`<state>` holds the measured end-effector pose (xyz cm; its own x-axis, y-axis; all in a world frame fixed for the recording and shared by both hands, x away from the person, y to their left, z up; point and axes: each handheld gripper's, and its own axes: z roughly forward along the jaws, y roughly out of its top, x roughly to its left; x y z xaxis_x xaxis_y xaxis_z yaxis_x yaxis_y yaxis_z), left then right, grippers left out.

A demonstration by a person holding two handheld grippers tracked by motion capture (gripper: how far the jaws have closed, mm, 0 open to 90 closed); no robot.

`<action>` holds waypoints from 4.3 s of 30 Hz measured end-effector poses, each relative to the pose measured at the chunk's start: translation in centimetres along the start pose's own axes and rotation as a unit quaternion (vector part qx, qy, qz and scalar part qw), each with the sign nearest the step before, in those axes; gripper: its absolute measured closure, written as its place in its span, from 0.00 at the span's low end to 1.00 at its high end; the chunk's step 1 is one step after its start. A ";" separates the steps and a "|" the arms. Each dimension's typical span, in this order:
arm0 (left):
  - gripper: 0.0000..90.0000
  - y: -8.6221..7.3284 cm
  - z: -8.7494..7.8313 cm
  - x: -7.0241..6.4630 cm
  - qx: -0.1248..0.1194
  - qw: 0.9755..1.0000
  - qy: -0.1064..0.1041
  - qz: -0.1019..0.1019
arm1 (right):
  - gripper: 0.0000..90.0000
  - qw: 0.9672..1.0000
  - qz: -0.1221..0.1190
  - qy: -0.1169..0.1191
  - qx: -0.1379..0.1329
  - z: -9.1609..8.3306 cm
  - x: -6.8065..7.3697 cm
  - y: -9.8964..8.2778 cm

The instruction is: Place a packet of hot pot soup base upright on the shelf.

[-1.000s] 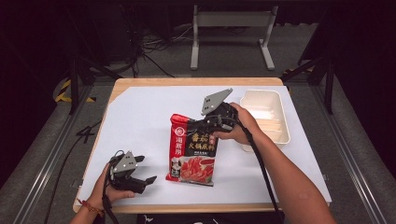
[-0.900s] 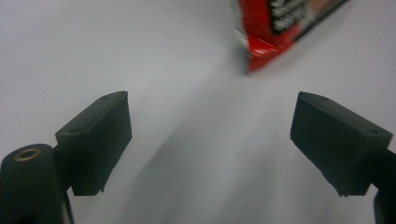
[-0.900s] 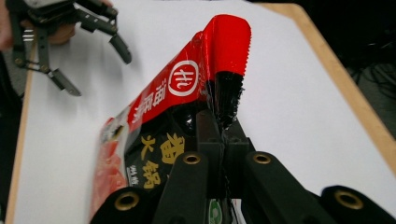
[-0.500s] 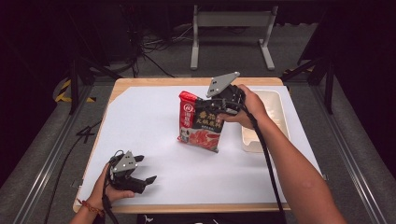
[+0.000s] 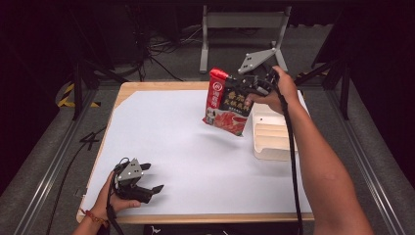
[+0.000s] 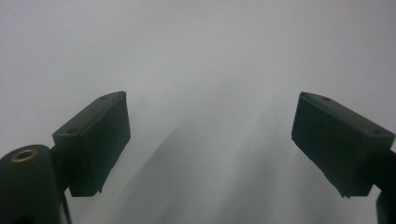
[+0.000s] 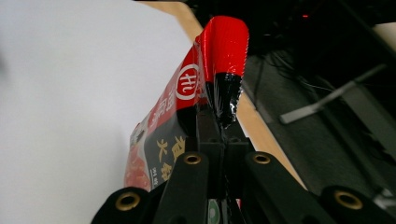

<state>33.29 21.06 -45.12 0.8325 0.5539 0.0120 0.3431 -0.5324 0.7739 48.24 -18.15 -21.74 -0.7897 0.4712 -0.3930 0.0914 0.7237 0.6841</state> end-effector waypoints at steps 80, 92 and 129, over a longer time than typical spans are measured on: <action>0.14 0.1 0.5 -0.1 0.011 1.000 -0.013 0.000 | 0.98 0.987 0.119 -0.087 0.056 -1.5 -7.8 -10.6; 0.14 0.1 0.5 -0.1 0.010 1.000 -0.013 0.000 | 0.92 0.983 0.139 -0.102 0.057 -1.5 -8.0 -10.9; 0.14 0.2 0.6 -0.3 0.012 1.000 -0.015 0.001 | 0.73 0.980 0.175 -0.099 -0.008 -2.6 -6.4 -9.8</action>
<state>33.41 20.42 -45.41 0.8460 0.5331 -0.0057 0.3510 -0.5489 0.7586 50.81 -29.53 -24.34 -0.5784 0.7786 -0.2434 0.3251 0.4937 0.8066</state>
